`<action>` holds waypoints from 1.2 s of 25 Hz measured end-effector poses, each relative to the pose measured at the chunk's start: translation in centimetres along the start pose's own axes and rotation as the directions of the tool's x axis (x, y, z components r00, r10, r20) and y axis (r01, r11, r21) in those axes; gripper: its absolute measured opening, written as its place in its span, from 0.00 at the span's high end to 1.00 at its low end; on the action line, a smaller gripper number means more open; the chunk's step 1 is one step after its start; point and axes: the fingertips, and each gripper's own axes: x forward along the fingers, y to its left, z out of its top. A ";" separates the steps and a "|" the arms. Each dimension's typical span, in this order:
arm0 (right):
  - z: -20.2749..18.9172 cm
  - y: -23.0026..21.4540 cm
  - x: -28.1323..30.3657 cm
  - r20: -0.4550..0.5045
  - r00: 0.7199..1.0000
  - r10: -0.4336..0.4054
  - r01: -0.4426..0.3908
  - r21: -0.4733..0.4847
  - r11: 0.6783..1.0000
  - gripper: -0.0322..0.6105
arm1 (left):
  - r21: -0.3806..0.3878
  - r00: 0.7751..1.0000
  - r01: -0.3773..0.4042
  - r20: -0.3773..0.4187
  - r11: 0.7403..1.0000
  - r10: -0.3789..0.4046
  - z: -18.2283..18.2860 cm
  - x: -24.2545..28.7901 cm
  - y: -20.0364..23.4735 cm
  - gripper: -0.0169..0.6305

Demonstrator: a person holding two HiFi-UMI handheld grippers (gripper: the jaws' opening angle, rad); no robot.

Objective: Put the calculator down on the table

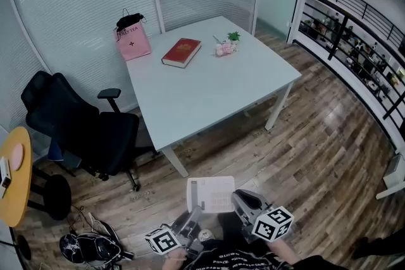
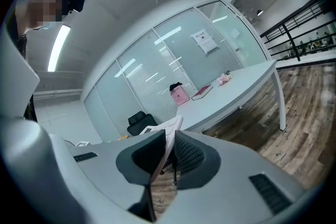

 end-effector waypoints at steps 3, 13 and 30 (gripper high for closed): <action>1.5 -1.5 1.9 -0.009 1.000 0.011 -0.011 0.012 1.000 0.85 | 0.009 1.000 -0.027 0.008 1.000 0.027 1.6 2.1 0.3 0.84; 8.1 -7.8 9.1 -0.025 0.999 0.039 -0.038 0.009 0.999 0.86 | 0.048 0.996 -0.084 0.044 0.995 0.082 8.0 10.9 1.7 0.84; 13.4 -15.0 12.9 -0.047 0.997 0.054 -0.053 0.018 0.998 0.86 | 0.032 0.985 -0.159 0.069 0.987 0.156 10.4 19.5 2.5 0.84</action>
